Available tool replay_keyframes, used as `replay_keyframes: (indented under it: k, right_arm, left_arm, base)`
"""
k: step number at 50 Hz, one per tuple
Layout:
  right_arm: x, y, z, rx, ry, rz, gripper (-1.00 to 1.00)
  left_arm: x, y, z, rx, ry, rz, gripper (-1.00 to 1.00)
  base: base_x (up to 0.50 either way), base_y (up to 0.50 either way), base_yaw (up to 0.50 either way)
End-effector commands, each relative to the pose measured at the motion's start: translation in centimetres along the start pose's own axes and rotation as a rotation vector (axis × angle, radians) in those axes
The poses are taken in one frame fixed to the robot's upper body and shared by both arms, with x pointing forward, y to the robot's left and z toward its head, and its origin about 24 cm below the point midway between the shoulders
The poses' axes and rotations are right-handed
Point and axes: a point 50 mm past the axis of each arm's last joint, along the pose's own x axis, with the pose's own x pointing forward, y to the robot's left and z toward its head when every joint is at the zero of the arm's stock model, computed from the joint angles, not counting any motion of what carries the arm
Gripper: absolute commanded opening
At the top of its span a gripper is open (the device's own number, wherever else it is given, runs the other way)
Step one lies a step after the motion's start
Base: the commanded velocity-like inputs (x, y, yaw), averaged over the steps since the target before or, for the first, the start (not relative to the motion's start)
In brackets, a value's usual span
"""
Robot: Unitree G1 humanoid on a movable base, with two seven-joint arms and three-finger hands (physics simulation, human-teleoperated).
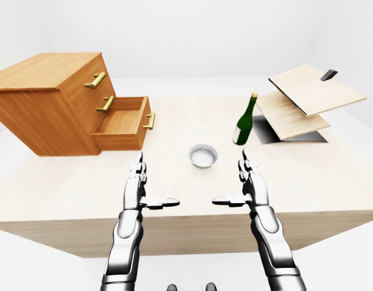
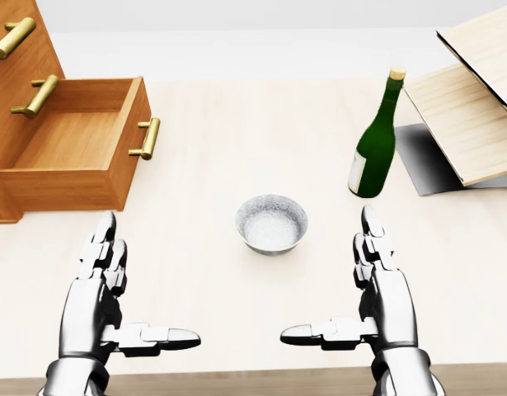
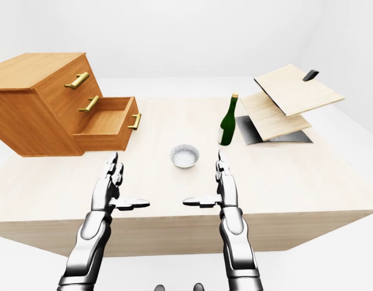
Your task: Close the bottom drawer of the cabinet.
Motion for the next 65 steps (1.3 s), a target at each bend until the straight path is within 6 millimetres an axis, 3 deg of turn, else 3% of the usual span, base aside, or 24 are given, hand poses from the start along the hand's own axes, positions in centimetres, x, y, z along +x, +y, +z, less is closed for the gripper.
replay_keyframes:
  k: [1,10,20,30,33,65]
  right_arm:
    - [-0.1,-0.8,0.0,-0.002,-0.001,-0.010,1.00]
    - [0.1,-1.6,0.7,0.000,-0.021,-0.039,1.00]
    - [-0.9,-6.1,6.2,0.017,-0.211,-0.245,1.00]
    - [-2.7,-11.6,9.2,0.019,-0.340,-0.517,1.00]
    - [-3.1,-12.3,9.8,0.030,-0.366,-0.540,1.00]
    - [-2.7,-11.7,9.9,0.014,-0.367,-0.480,1.00]
  left_arm:
    - [0.0,0.8,0.2,-0.009,0.003,0.001,1.00]
    - [0.1,0.8,0.1,-0.010,0.009,-0.001,1.00]
    - [0.1,0.7,0.1,-0.009,0.009,-0.002,1.00]
    - [0.0,0.5,-0.2,-0.004,0.014,-0.010,1.00]
    - [0.0,0.5,-0.2,-0.003,0.013,-0.009,1.00]
    - [-0.1,0.3,-0.4,0.002,0.017,-0.015,1.00]
  base:
    - [0.00,0.00,0.00]
    - [0.00,0.00,0.00]
    - [0.00,0.00,0.00]
    - [0.00,0.00,0.00]
    - [0.00,0.00,0.00]
    - [0.09,0.00,0.00]
